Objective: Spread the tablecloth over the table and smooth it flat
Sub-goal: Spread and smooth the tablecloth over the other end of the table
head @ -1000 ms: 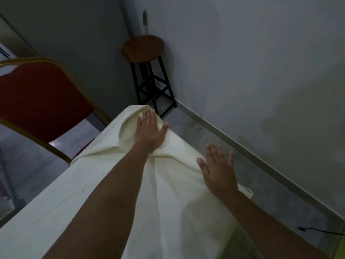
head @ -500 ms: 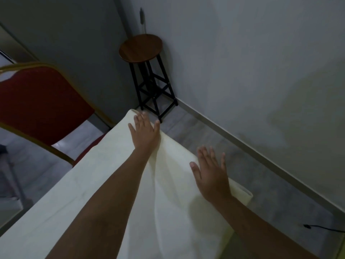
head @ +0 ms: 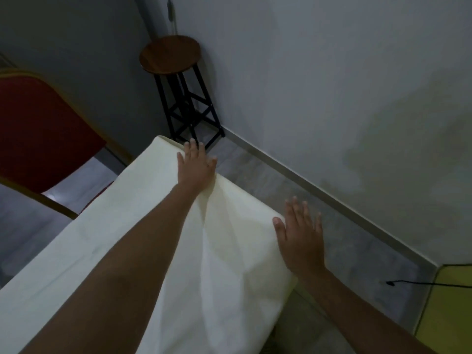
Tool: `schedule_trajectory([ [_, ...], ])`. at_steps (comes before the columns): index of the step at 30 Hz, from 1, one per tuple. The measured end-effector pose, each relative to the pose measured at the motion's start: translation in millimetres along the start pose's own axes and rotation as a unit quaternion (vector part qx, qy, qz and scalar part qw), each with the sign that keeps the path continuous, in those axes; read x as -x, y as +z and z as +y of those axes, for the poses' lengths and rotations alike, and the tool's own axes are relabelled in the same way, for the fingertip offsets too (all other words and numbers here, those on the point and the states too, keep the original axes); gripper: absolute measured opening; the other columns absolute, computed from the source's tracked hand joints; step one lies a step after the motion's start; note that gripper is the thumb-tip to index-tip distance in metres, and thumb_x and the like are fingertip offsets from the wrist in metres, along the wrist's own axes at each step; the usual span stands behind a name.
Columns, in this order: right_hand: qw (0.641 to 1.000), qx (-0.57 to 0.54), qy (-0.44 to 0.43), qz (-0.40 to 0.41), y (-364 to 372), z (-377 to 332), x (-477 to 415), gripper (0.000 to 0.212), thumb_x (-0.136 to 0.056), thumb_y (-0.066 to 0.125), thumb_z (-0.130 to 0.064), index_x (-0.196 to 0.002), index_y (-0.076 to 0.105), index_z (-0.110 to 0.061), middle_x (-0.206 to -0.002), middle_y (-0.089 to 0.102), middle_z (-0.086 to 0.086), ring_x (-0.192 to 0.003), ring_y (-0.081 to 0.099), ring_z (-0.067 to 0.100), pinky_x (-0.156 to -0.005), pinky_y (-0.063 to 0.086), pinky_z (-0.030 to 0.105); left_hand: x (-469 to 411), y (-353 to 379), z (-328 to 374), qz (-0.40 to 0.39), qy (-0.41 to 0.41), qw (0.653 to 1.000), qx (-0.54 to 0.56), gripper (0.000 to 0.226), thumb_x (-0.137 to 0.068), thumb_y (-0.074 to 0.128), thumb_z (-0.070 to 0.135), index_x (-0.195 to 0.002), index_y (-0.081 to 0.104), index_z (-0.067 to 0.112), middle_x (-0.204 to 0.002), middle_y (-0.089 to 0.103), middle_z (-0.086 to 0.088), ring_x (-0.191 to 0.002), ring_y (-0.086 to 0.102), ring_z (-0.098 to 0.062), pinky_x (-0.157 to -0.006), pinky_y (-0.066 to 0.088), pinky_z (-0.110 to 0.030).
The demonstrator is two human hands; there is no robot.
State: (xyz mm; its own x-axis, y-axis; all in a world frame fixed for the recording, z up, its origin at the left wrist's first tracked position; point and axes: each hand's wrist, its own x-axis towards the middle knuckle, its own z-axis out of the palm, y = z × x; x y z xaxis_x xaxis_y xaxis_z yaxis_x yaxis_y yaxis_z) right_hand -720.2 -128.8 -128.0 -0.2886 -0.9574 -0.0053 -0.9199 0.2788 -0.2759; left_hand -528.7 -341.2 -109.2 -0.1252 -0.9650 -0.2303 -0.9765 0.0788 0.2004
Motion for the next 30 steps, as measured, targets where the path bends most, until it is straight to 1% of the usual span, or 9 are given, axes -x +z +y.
schedule_trajectory([
  [2,0.999,-0.026,0.027,-0.007,0,3,17,0.066,-0.096,0.015,-0.051,-0.141,0.04,-0.011,-0.15,0.037,0.011,-0.14,0.033,0.028,-0.113,0.021,0.051,42,25,33,0.001,0.061,0.998,0.001,0.06,-0.102,0.02,0.041,-0.152,0.009,0.01,-0.161,-0.005,-0.012,-0.148,-0.009,-0.025,-0.118,-0.004,-0.049],
  [5,0.997,-0.069,0.017,-0.015,0,12,27,0.062,-0.095,0.019,-0.049,-0.141,0.039,-0.013,-0.149,0.041,0.008,-0.134,0.041,0.025,-0.11,0.03,0.046,110,62,72,0.02,0.131,0.989,0.063,0.056,-0.102,0.017,0.04,-0.152,0.011,0.015,-0.161,-0.005,-0.007,-0.147,-0.015,-0.02,-0.117,-0.01,-0.048],
  [8,0.995,-0.087,-0.016,-0.036,-5,23,28,0.065,-0.094,0.016,-0.051,-0.146,0.031,-0.015,-0.152,0.035,0.004,-0.138,0.035,0.02,-0.113,0.027,0.04,124,74,79,0.033,0.116,0.987,0.109,0.057,-0.102,0.016,0.041,-0.153,0.006,0.016,-0.161,-0.009,-0.004,-0.145,-0.019,-0.015,-0.118,-0.011,-0.042],
  [11,0.994,-0.077,-0.05,-0.06,-8,32,31,0.067,-0.093,0.013,-0.053,-0.149,0.023,-0.017,-0.155,0.029,0.003,-0.141,0.027,0.018,-0.116,0.021,0.038,120,73,75,0.042,0.121,0.988,0.089,0.058,-0.102,0.014,0.042,-0.153,0.003,0.017,-0.161,-0.009,-0.004,-0.146,-0.018,-0.016,-0.119,-0.011,-0.041],
  [13,0.993,-0.078,-0.064,-0.067,-10,35,31,0.068,-0.093,0.013,-0.054,-0.149,0.023,-0.015,-0.154,0.032,0.005,-0.141,0.029,0.019,-0.116,0.022,0.039,121,73,77,0.039,0.124,0.988,0.083,0.058,-0.102,0.013,0.043,-0.153,0.002,0.017,-0.161,-0.009,-0.003,-0.146,-0.018,-0.017,-0.118,-0.011,-0.041],
  [17,0.987,-0.104,-0.08,-0.09,-15,40,28,0.063,-0.097,0.022,-0.052,-0.148,0.024,-0.015,-0.151,0.035,0.007,-0.137,0.035,0.022,-0.113,0.027,0.037,118,67,87,0.017,0.077,0.993,0.085,0.058,-0.102,0.016,0.038,-0.153,0.005,0.014,-0.161,-0.009,-0.006,-0.146,-0.017,-0.019,-0.118,-0.011,-0.044],
  [21,0.971,-0.138,-0.114,-0.155,-23,53,16,0.058,-0.099,0.029,-0.045,-0.15,0.018,-0.019,-0.152,0.033,0.004,-0.135,0.036,0.021,-0.109,0.032,0.036,114,64,108,0.022,0.0,0.997,0.075,0.058,-0.101,0.02,0.033,-0.153,0.007,0.01,-0.161,-0.007,-0.009,-0.147,-0.017,-0.022,-0.117,-0.011,-0.044],
  [25,0.949,-0.105,-0.218,-0.201,-27,78,-2,0.06,-0.098,0.021,-0.045,-0.151,0.009,-0.021,-0.154,0.03,0.002,-0.138,0.032,0.019,-0.113,0.027,0.039,116,68,127,0.05,-0.076,0.993,0.078,0.058,-0.1,0.022,0.029,-0.152,0.009,0.008,-0.161,-0.007,-0.009,-0.147,-0.016,-0.024,-0.119,-0.007,-0.044],
  [30,0.924,-0.1,-0.28,-0.239,-25,100,-21,0.07,-0.091,0.006,-0.059,-0.151,0.01,-0.023,-0.157,0.024,0.0,-0.142,0.025,0.015,-0.117,0.018,0.038,117,68,133,0.053,-0.109,0.988,0.091,0.059,-0.1,0.024,0.026,-0.153,0.006,0.008,-0.16,-0.011,-0.008,-0.146,-0.017,-0.022,-0.119,-0.006,-0.043],
])
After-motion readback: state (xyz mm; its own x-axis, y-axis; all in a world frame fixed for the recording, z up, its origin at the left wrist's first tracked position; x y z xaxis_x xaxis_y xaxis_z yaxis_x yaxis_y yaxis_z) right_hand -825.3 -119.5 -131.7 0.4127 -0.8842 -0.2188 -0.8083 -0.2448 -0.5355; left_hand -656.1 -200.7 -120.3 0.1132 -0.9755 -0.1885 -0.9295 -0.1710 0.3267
